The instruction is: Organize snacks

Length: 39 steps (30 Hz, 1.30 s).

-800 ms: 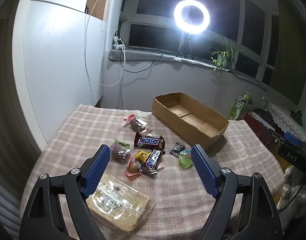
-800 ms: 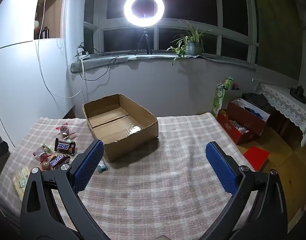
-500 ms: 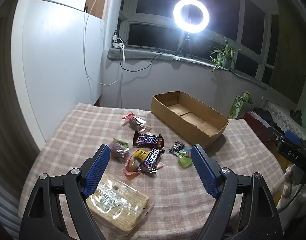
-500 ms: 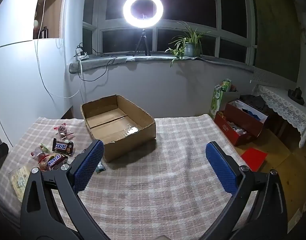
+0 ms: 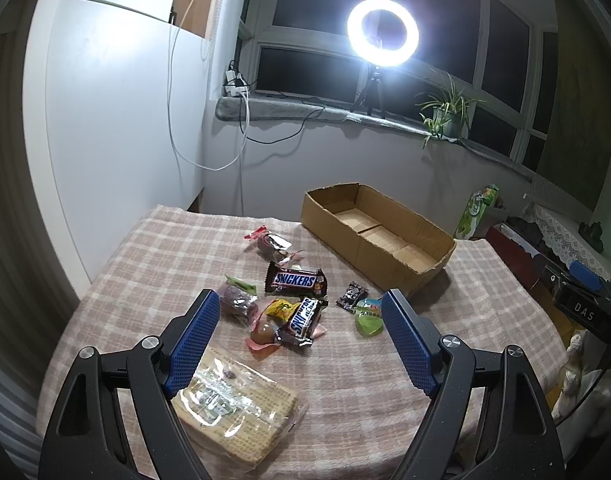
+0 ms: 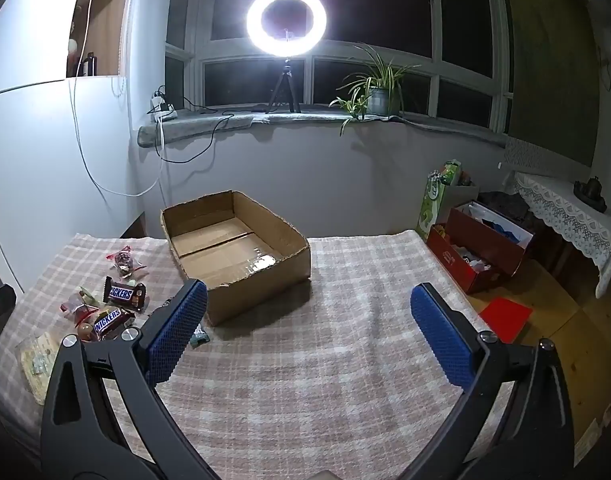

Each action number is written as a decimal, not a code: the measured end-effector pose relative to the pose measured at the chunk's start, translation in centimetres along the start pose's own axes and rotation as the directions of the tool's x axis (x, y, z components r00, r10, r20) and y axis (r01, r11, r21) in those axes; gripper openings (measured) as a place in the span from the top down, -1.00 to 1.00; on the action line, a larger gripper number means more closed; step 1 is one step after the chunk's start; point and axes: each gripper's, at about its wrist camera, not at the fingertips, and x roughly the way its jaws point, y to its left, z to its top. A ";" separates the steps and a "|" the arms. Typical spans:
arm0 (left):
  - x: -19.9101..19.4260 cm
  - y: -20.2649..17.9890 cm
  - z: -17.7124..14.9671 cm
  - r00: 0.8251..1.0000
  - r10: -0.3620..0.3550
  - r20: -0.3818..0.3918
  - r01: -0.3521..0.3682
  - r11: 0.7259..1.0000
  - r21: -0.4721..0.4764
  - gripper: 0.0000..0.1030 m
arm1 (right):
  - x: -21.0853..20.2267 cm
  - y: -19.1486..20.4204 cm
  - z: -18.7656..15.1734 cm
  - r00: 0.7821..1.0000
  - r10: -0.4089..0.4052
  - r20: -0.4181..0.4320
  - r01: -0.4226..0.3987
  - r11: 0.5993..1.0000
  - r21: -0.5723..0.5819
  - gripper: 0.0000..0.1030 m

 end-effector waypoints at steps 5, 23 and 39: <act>0.0 -0.1 0.0 1.000 0.000 0.001 0.000 1.000 -0.001 -0.62 | -0.3 -0.3 0.5 1.000 0.000 0.009 0.000 1.000 0.004 -1.00; -0.9 -0.3 0.5 0.999 -0.014 0.031 0.014 1.000 -0.011 -0.62 | -1.7 -0.1 1.2 0.998 -0.005 0.066 0.006 1.000 -0.006 -1.00; -1.0 -0.4 0.5 0.999 -0.013 0.029 0.014 1.000 -0.011 -0.61 | -1.8 -0.1 1.2 0.998 -0.005 0.064 0.005 1.000 -0.003 -1.00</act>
